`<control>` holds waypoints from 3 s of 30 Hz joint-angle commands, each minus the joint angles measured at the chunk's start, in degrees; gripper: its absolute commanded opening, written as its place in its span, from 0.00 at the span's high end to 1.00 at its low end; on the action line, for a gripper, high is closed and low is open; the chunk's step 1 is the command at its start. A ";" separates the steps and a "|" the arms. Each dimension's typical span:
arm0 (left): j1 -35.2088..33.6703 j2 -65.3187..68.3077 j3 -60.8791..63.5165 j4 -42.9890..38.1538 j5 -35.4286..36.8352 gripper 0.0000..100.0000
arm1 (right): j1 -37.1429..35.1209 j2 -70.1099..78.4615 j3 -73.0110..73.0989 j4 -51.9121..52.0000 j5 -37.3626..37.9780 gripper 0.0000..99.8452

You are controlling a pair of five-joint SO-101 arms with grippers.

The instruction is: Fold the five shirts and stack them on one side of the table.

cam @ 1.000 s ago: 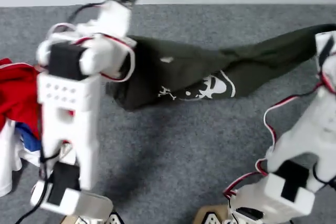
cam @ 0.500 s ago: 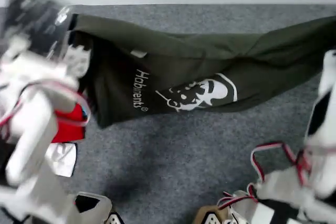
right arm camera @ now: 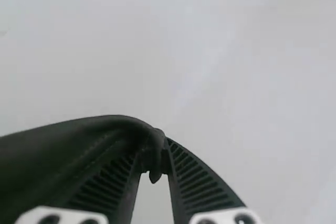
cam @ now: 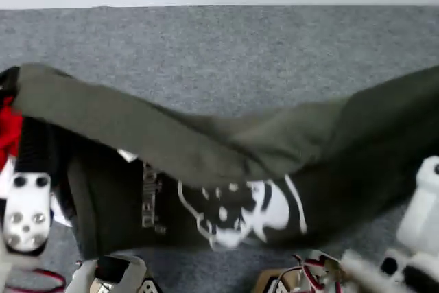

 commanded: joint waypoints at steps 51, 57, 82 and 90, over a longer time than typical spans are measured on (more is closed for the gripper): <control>-7.65 29.27 80.22 -38.07 -10.99 0.79 | -15.43 28.18 71.74 -11.65 2.73 0.99; -7.30 44.84 68.00 -32.44 -11.43 0.79 | -12.26 28.09 71.74 -11.65 2.73 0.99; -8.18 91.43 -8.04 -6.24 -9.41 0.91 | -9.45 22.29 71.74 -11.30 2.73 0.99; -7.74 91.69 -20.88 9.67 -6.33 0.91 | -9.36 22.29 71.74 -11.30 2.73 0.99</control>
